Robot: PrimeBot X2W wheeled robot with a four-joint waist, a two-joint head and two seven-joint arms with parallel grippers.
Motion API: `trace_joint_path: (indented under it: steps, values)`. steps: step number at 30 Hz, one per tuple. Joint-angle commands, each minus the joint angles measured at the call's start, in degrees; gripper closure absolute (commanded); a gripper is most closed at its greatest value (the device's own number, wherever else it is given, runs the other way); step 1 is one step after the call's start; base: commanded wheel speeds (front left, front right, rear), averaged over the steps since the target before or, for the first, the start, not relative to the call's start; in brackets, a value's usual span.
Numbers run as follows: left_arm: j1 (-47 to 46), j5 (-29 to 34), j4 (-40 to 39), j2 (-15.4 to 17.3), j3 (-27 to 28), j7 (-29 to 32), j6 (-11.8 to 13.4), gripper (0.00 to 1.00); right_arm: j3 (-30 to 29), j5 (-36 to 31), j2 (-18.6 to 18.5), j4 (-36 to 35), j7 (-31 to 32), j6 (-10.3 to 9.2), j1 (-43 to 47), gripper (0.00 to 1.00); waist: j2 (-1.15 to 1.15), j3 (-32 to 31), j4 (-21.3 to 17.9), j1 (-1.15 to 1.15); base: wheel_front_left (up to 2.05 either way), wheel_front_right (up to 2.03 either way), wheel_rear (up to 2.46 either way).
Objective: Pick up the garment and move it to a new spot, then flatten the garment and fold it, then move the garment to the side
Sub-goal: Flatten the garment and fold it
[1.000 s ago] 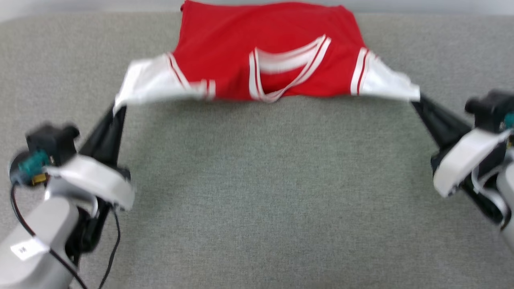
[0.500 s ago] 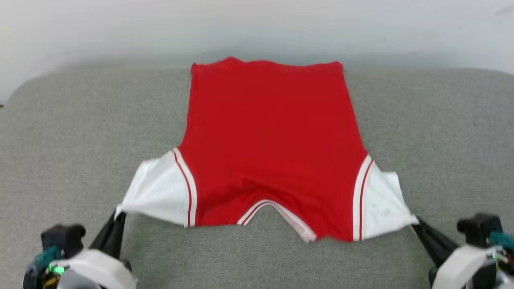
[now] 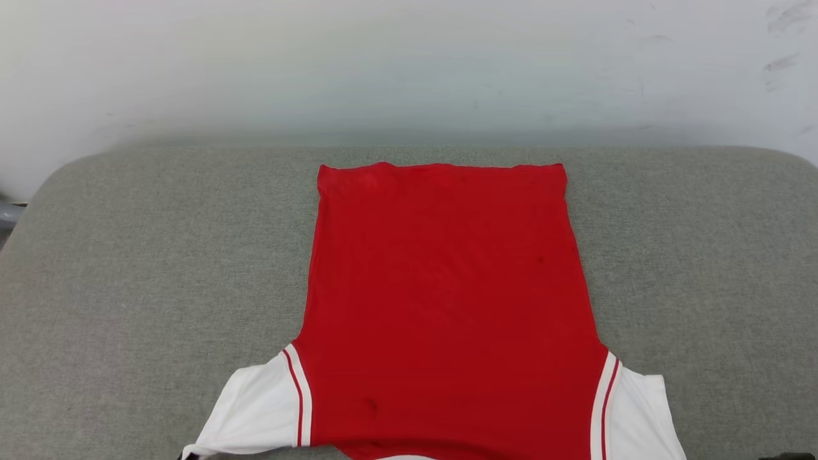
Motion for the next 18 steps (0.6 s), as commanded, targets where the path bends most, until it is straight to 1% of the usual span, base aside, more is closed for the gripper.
trace_joint_path:
  steps: [1,6,9,10,11,12,13,15,18]
  values:
    - [0.98,-0.29,0.37,-0.18,0.49,-0.13,-0.13,1.0,-0.7,0.39,-0.21,0.07,0.74,-0.1,1.46,1.0,0.0,-0.12,0.21,0.01,0.0,0.0,0.0]
    - [2.46,0.29,1.5,-1.63,1.17,-0.13,-0.84,1.0,-1.63,2.2,-0.54,0.72,2.34,-0.1,4.4,1.0,0.0,-0.25,0.77,0.01,0.0,0.0,0.0]
    - [1.64,0.91,1.79,-2.44,1.39,-0.13,-1.43,1.0,-1.67,3.42,0.25,0.46,2.48,-0.1,4.16,1.0,0.0,-0.13,1.18,0.01,0.0,0.0,0.0]
    - [1.21,1.24,1.86,-2.65,1.54,-0.13,-1.72,1.0,-1.78,3.98,0.55,0.24,2.44,-0.1,3.71,0.95,0.0,-0.12,1.3,0.01,0.0,0.0,0.0]
    - [0.85,1.57,1.86,-2.92,1.61,-0.13,-1.88,1.0,-2.34,4.43,0.78,0.07,1.96,-0.1,3.05,0.69,0.0,-0.08,1.42,0.01,0.0,0.0,0.0]
    - [0.47,1.98,1.73,-3.33,1.6,-0.13,-2.13,1.0,-2.93,4.85,0.95,0.0,1.61,-0.1,2.42,0.04,0.0,-0.02,1.6,0.01,0.0,0.0,0.0]
    - [0.17,2.28,1.62,-3.76,1.61,-0.13,-2.38,1.0,-3.34,5.19,1.14,-0.12,1.34,-0.1,1.94,0.0,0.0,0.03,1.77,0.01,0.0,0.0,0.0]
    - [-0.51,3.2,1.25,-4.24,1.78,-0.13,-2.86,1.0,-4.57,5.49,1.11,-0.66,0.59,-0.1,0.76,0.0,0.0,0.2,2.15,0.01,0.0,0.0,0.0]
    - [-1.46,4.57,0.3,-5.18,2.39,-0.13,-3.22,1.0,-7.17,5.93,0.05,-2.59,-0.06,-0.1,-1.27,0.0,0.0,0.55,2.8,0.01,0.0,0.0,0.0]
